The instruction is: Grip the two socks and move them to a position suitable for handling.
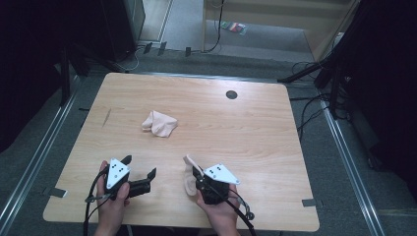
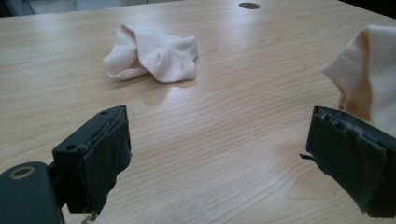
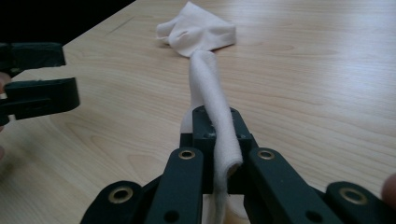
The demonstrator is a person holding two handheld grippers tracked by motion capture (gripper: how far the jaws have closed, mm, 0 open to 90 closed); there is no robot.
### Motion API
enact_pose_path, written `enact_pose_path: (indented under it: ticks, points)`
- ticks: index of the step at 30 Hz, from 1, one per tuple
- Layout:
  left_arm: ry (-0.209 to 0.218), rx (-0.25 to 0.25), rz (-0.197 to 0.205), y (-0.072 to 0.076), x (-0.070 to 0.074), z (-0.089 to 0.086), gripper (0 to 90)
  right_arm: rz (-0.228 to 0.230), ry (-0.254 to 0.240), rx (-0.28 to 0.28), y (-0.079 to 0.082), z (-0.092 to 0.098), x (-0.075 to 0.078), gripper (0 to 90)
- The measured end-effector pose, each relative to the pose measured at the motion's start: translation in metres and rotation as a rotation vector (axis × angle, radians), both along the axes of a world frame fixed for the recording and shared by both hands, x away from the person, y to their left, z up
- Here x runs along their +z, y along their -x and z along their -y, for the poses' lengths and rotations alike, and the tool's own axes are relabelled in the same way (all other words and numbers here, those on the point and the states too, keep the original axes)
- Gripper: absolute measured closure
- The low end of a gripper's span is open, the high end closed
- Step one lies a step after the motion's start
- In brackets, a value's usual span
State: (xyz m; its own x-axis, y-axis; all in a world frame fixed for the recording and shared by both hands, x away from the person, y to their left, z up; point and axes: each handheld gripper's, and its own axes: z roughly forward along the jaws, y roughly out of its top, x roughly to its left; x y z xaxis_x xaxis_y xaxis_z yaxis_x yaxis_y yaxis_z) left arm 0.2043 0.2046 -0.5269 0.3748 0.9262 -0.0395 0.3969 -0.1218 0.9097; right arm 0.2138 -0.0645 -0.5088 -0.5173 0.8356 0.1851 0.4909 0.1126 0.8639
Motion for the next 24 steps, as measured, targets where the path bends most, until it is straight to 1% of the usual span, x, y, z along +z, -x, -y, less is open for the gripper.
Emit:
enact_pose_path:
  ticks: [1,3,4,5,6,7,9,10,11,12,13,14,15,16,17,18,20,21,22,23,24]
  points:
    - [0.000,0.000,0.000,0.000,0.000,0.000,6.8,0.000,0.000,0.000,0.000,0.000,0.000,87.4]
    - [-0.004,-0.006,-0.003,0.000,-0.001,0.002,6.8,0.009,0.007,0.011,0.003,-0.009,-0.004,87.3]
    - [-0.004,-0.006,-0.003,0.000,-0.001,0.002,6.8,0.009,0.007,0.011,0.003,-0.009,-0.004,87.3]
    - [-0.005,-0.008,-0.005,0.000,-0.001,0.003,6.8,0.012,0.033,0.002,0.004,-0.014,-0.009,87.0]
    - [-0.005,-0.008,-0.005,0.000,-0.001,0.003,6.8,0.012,0.033,0.002,0.004,-0.014,-0.009,87.0]
    - [-0.008,-0.010,-0.008,0.000,-0.002,0.005,6.8,0.015,0.061,-0.011,0.005,-0.017,-0.014,82.9]
    - [-0.015,-0.012,-0.014,0.000,-0.003,0.005,6.8,0.004,0.069,0.002,0.005,-0.019,-0.018,73.1]
    - [-0.015,-0.012,-0.014,0.000,-0.003,0.005,6.8,0.004,0.069,0.002,0.005,-0.019,-0.018,73.1]
    - [-0.014,-0.013,-0.020,-0.001,-0.004,0.006,6.8,-0.008,0.083,0.031,0.003,-0.021,-0.020,59.0]
    - [-0.014,-0.013,-0.020,-0.001,-0.004,0.006,6.8,-0.008,0.083,0.031,0.003,-0.021,-0.020,59.0]
    - [-0.014,-0.013,-0.025,-0.001,-0.004,0.006,6.8,-0.029,0.060,0.063,0.001,-0.020,-0.020,47.5]
    - [-0.015,-0.019,-0.030,-0.001,-0.005,0.006,6.8,-0.029,0.060,0.063,0.001,-0.020,-0.020,47.5]
    - [-0.022,-0.023,-0.043,-0.002,-0.006,0.008,6.9,-0.034,0.030,0.064,-0.001,-0.016,-0.017,39.7]
    - [-0.022,-0.023,-0.043,-0.002,-0.006,0.008,6.8,-0.031,0.014,0.058,-0.003,-0.012,-0.014,37.6]
    - [-0.023,-0.040,-0.062,-0.001,-0.008,0.009,6.9,-0.022,0.003,0.052,-0.005,-0.007,-0.012,36.9]
    - [-0.031,-0.045,-0.065,-0.001,-0.008,0.011,6.9,-0.014,-0.009,0.044,-0.007,-0.002,-0.009,37.4]
    - [-0.036,-0.051,-0.069,-0.001,-0.009,0.012,6.9,-0.008,-0.026,0.040,-0.012,0.008,-0.004,42.1]
    - [-0.041,-0.066,-0.073,0.000,-0.010,0.016,6.9,-0.008,-0.028,0.048,-0.016,0.012,-0.003,45.0]
    - [-0.041,-0.073,-0.076,0.000,-0.010,0.018,6.9,-0.004,-0.014,0.052,-0.020,0.016,-0.003,48.9]
    - [-0.045,-0.080,-0.078,0.000,-0.010,0.019,6.9,0.000,0.010,0.058,-0.025,0.018,-0.005,50.6]
    - [-0.045,-0.080,-0.078,0.000,-0.010,0.019,6.9,0.000,0.010,0.058,-0.025,0.018,-0.005,50.6]
